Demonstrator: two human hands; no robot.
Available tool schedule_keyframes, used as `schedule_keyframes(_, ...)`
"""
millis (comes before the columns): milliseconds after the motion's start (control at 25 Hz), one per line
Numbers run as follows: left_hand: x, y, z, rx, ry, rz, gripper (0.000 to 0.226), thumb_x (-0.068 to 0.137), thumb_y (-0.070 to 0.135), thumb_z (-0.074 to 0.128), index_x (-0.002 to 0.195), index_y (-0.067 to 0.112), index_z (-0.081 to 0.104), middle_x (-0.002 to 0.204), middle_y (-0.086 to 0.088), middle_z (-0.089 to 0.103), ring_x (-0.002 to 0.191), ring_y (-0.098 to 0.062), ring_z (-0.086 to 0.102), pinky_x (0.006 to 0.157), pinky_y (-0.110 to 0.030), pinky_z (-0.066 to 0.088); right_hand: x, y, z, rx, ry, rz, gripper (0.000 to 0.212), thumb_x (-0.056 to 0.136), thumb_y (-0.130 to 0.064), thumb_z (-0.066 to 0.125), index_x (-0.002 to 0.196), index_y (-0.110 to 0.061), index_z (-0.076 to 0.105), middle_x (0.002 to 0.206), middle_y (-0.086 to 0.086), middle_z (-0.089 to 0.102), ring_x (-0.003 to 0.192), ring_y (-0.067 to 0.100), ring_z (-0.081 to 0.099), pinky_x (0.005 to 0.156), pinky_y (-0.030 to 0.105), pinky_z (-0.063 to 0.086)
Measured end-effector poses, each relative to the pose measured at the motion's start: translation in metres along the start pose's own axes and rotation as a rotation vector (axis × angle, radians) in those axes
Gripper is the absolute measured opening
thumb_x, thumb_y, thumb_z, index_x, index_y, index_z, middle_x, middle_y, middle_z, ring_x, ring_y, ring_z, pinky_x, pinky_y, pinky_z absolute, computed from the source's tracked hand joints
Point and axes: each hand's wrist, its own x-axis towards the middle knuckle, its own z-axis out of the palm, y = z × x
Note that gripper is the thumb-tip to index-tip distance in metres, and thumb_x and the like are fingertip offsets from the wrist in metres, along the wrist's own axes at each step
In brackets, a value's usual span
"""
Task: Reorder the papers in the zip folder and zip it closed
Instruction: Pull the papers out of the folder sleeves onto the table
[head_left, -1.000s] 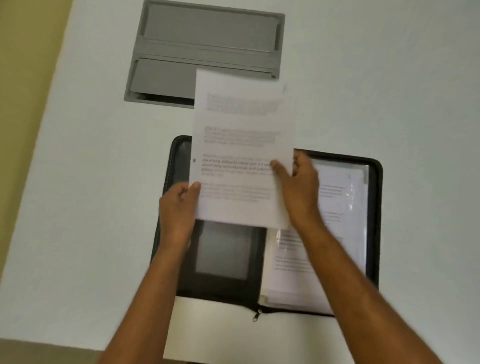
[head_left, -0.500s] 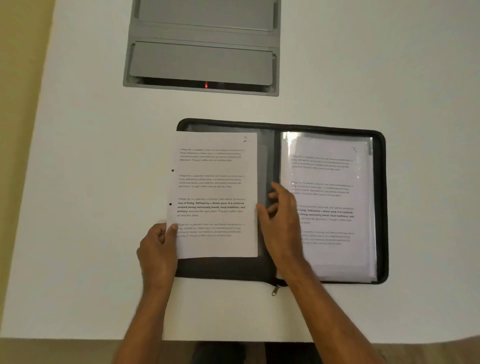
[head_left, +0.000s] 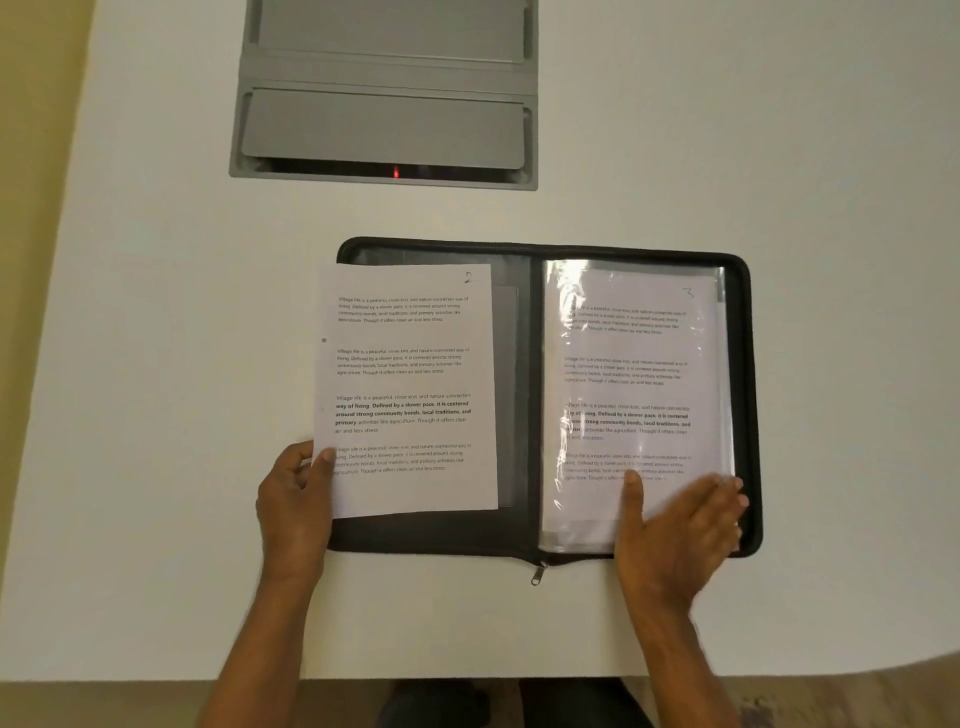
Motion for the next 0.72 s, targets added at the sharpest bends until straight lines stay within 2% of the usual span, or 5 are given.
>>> schedule_keyframes(240,0.021,-0.008,-0.026,-0.242,-0.02,-0.046,0.016,0.102,0.023,0.062,0.115,0.017,0.07,0.109,-0.001,0.076,0.096,-0.018,0.071,0.087,-0.037,0.057,0.0,-0.011,-0.005,0.106,0.068,-0.168,0.067,0.104,-0.054,0.042,0.16,-0.018,0.031,0.172,0.01,0.009,0.159,0.031,0.007,0.125,0.061,0.013)
schedule_keyframes(400,0.059,-0.024,-0.071,-0.225,0.029,-0.047,0.012,0.099,0.026,0.065,0.108,0.021,0.073,0.108,-0.003,0.077,0.097,-0.022,0.07,0.094,-0.044,0.056,-0.005,-0.022,-0.019,0.419,0.124,-0.184,0.05,0.103,-0.043,0.055,0.147,-0.02,0.054,0.16,-0.003,0.034,0.146,0.026,0.039,0.112,0.06,0.044)
schedule_keyframes(520,0.08,-0.036,-0.109,-0.202,0.066,-0.041,0.009,0.1,0.023,0.065,0.1,0.023,0.074,0.107,-0.003,0.076,0.095,-0.02,0.069,0.09,-0.038,0.054,-0.012,-0.042,-0.034,0.639,0.115,-0.138,0.051,0.097,-0.022,0.072,0.144,-0.023,0.053,0.136,-0.024,0.039,0.129,0.024,0.053,0.103,0.021,0.05)
schedule_keyframes(560,0.086,-0.039,-0.12,-0.178,0.087,-0.038,0.009,0.1,0.021,0.064,0.101,0.022,0.073,0.109,-0.006,0.076,0.094,-0.02,0.067,0.088,-0.034,0.052,-0.014,-0.05,-0.04,0.705,0.113,-0.11,0.059,0.094,-0.017,0.075,0.146,-0.026,0.049,0.133,-0.022,0.04,0.124,0.024,0.056,0.098,0.017,0.051)
schedule_keyframes(720,0.098,-0.046,-0.152,0.026,0.238,0.001,0.02,0.102,0.019,0.06,0.117,0.008,0.068,0.113,-0.009,0.071,0.1,-0.025,0.064,0.089,-0.033,0.048,-0.022,-0.075,-0.056,0.955,0.008,-0.017,0.074,0.09,-0.012,0.079,0.145,-0.038,0.037,0.133,0.0,0.06,0.113,0.014,0.066,0.096,0.034,0.058)
